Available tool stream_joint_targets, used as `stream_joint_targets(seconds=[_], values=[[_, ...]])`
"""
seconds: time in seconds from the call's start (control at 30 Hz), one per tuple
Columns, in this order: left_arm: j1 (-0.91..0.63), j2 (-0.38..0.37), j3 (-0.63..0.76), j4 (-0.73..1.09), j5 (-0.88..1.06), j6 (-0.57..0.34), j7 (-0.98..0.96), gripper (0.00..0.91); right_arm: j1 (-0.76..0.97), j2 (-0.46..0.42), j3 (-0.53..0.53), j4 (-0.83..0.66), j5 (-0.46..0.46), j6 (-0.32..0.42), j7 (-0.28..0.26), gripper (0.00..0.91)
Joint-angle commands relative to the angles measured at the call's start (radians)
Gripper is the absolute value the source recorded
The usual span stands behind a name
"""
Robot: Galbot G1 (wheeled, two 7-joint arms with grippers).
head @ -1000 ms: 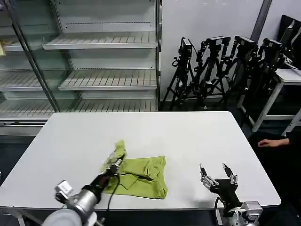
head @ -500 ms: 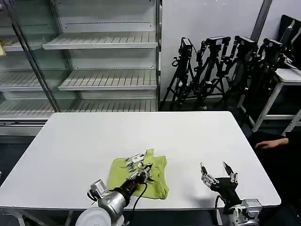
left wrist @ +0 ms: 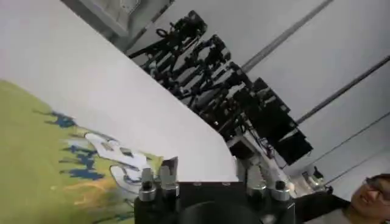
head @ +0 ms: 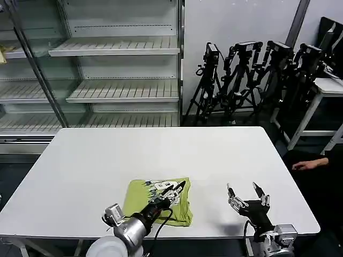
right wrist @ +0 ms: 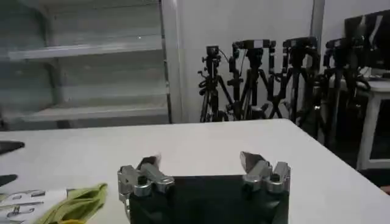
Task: Fold and organize the clothes.
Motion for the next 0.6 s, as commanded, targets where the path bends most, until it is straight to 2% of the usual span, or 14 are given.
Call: stream_joint_targets(seconds=[0.03,0.13,0.33,0.6], values=[[0.064,0.106,-0.172,-0.084,0.114,-0.001,0.007,0.907,0.006,0.003,-0.008,-0.004,-0.001,0.000,-0.001,0.907],[0.080,0.151,-0.221,-0.049,0.247,-0.031,0.009,0.907,0.015,0.007,-0.021,-0.012,-0.003,0.001,-0.001,0.907],[0.075,0.175,-0.270,0.063,0.332,-0.061,0.024,0.907,0.024,0.014,-0.029,-0.017,-0.005,0.000,-0.001,0.907],[0.063,0.153,-0.264,0.150,0.194,0.010,0.033,0.907,0.018,0.006,-0.016,-0.012,-0.004,-0.002,0.000,0.907]])
